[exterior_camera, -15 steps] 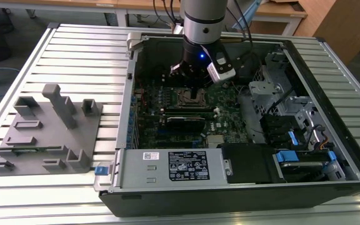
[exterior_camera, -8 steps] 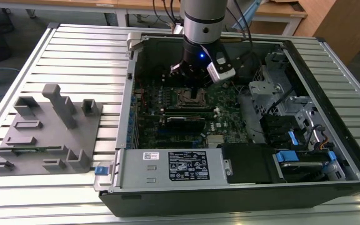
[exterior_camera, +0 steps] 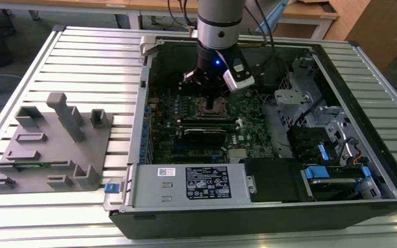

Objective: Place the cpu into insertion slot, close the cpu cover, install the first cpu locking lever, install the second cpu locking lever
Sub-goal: 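Install the second cpu locking lever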

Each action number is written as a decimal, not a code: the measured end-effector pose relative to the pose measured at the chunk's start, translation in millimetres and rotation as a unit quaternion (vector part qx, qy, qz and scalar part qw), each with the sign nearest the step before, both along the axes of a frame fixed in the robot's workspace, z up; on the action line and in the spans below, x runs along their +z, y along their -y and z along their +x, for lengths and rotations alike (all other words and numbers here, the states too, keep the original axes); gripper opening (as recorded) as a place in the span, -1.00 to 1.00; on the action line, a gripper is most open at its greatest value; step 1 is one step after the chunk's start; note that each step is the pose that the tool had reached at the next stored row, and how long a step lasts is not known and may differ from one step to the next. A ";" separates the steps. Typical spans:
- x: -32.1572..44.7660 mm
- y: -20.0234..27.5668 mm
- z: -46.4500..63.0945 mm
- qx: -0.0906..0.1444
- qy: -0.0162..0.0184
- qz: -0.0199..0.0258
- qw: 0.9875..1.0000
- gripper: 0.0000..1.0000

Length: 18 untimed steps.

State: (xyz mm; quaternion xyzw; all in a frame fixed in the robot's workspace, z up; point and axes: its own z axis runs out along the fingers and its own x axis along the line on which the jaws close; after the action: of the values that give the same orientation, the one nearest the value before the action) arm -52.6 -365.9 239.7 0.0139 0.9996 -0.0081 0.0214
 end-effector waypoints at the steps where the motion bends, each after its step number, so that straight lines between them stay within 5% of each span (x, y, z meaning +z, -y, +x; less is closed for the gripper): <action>1: -0.3 0.0 -1.2 0.000 0.000 0.000 1.000 -0.80; 18: -3.3 5.4 -14.3 0.000 0.001 0.000 1.000 -0.80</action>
State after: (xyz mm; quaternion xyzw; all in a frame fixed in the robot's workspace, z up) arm -66.9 -371.4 236.4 0.0139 0.9996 -0.0083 0.0220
